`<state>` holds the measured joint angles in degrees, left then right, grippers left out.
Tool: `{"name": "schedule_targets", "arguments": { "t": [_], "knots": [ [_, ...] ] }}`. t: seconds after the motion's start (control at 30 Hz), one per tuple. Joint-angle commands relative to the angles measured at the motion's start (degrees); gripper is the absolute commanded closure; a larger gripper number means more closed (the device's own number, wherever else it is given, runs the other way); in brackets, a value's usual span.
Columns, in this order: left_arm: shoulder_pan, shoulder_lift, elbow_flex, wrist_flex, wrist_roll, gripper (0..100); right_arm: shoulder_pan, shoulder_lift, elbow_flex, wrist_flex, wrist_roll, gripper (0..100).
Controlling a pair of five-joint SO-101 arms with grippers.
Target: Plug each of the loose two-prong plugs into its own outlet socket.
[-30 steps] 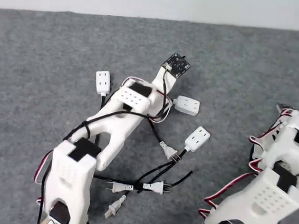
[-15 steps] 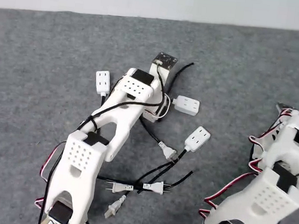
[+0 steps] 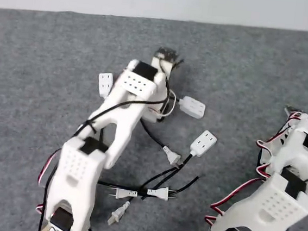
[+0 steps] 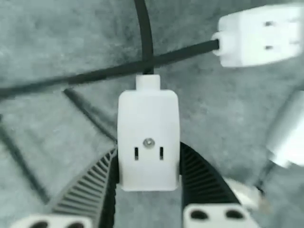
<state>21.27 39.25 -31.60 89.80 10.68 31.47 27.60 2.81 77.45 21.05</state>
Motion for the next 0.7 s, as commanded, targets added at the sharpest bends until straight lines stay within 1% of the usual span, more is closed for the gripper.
{"name": "schedule_targets", "arguments": {
  "t": [0.0, 0.17, 0.23, 0.3, 0.37, 0.47, 0.53, 0.6, 0.67],
  "knots": [
    [3.7, -17.4, 8.5, 1.6, 0.8, 99, -3.6, 0.7, 0.6, -1.7, 0.7, 86.3],
    [3.9, -31.2, 26.9, -1.8, 0.7, 99, -3.6, 0.7, 0.6, -1.7, 0.7, 86.3],
    [1.2, -36.7, 36.1, -5.5, 0.3, 99, -3.6, 0.7, 0.6, -1.7, 0.7, 86.3],
    [-2.0, -42.5, 46.0, -10.9, -1.6, 99, -3.6, 0.7, 0.6, -1.7, 0.7, 86.3],
    [-4.7, -47.9, 56.3, -18.3, -2.7, 99, -3.6, 0.7, 0.6, -1.7, 0.7, 86.3],
    [-6.2, -54.2, 71.0, -31.8, -2.8, 99, -3.6, 0.7, 0.6, -1.7, 0.7, 86.3],
    [-6.2, -56.6, 78.2, -39.2, -2.7, 99, -3.6, 0.7, 0.6, -1.7, 0.7, 86.3],
    [-6.3, -56.8, 82.3, -43.9, -2.7, 99, -3.6, 0.7, 0.6, -1.7, 0.7, 86.3],
    [-6.3, -55.1, 83.6, -45.0, -2.5, 99, -3.6, 0.7, 0.6, -1.7, 0.7, 86.3]
  ]
}}
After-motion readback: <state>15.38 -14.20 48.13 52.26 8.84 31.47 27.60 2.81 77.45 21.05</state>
